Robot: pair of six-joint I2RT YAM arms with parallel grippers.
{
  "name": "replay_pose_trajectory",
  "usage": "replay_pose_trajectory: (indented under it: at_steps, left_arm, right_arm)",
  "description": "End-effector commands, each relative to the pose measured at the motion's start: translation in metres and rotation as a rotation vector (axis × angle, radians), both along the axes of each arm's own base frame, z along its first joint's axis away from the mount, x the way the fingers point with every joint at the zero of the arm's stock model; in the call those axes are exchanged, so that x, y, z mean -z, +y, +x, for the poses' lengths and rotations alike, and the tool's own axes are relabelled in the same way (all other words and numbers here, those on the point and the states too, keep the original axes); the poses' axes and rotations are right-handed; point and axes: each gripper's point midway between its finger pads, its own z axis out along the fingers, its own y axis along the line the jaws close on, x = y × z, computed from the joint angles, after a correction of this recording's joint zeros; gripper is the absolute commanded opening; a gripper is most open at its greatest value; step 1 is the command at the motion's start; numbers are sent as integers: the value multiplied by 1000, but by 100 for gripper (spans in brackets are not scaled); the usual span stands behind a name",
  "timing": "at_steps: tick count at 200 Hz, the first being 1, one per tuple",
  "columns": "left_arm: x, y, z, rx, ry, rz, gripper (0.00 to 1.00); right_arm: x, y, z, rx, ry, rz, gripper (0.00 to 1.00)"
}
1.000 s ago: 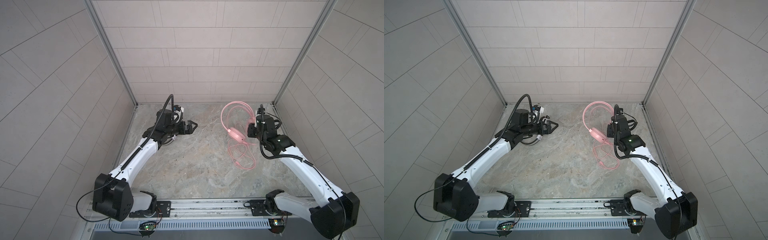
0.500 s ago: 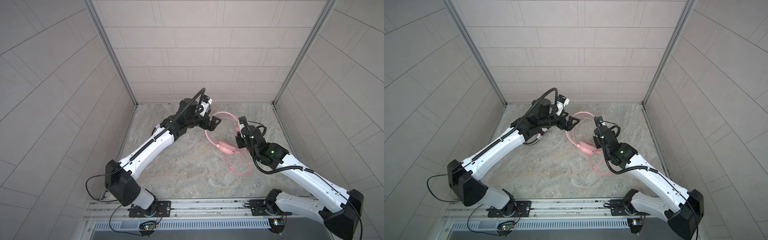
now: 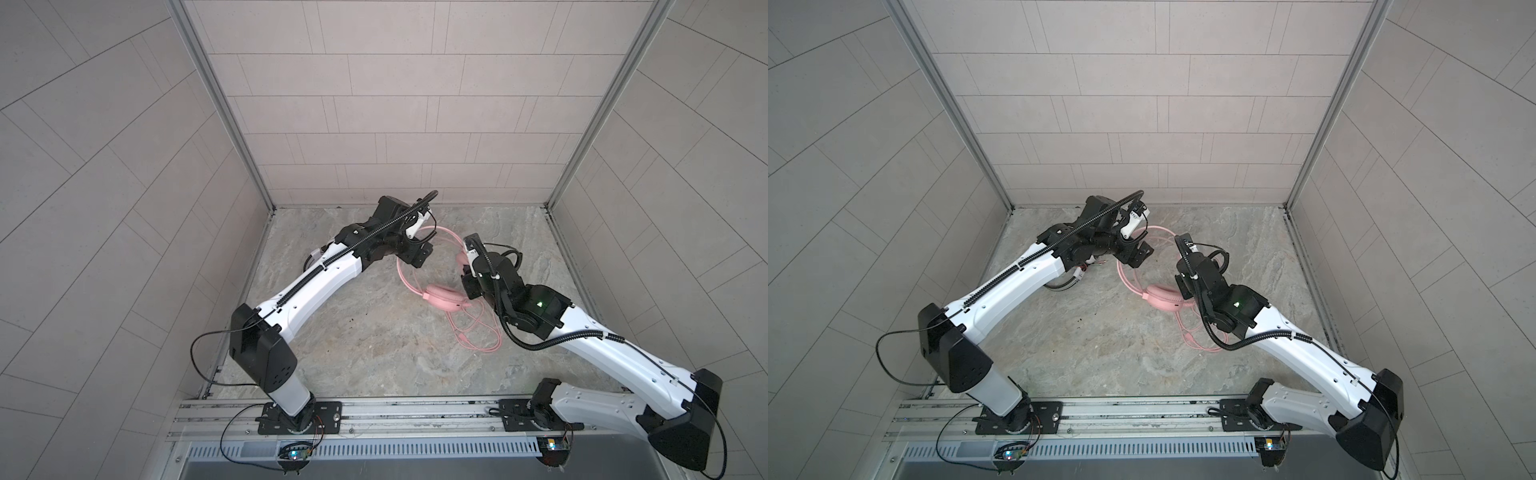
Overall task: Wrap the headphones
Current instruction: 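Grasp the pink headset's other ear cup with the left gripper while the right holds it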
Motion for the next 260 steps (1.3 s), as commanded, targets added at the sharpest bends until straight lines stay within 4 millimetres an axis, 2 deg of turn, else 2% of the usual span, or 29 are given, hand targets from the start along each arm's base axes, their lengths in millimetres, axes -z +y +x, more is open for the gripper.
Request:
replay_pose_trajectory:
  at_steps: [1,33,56,95,123,150,161,200,229,246,260]
  left_arm:
    - [-2,4,4,-8,-25,56,80]
    - [-4,7,7,-16,-42,72,59]
    - [-5,6,9,-23,-55,58,33]
    - [4,17,18,-92,-53,67,22]
    - [15,26,20,-122,-34,67,8]
    - [22,39,30,-180,0,17,0]
    - [22,43,33,-191,30,-27,0]
    - [21,58,45,-231,72,-104,0]
    - [12,74,51,-272,62,-140,0]
    - [-1,86,56,-298,63,-198,0]
    - [-18,97,59,-315,52,-263,0]
  right_arm:
    - [-25,8,4,-14,-63,47,33]
    - [-19,12,2,-42,-58,50,33]
    - [-16,16,4,-52,-47,37,34]
    - [-14,26,7,-80,-35,52,36]
    - [-12,26,10,-69,-36,65,50]
    - [-13,24,12,-63,-11,103,67]
    - [-16,22,12,-65,-6,132,72]
    - [-26,11,14,-105,60,296,78]
    - [-23,-25,23,-36,92,434,79]
    - [-5,-51,26,30,135,499,79]
    - [17,-71,26,99,176,528,79]
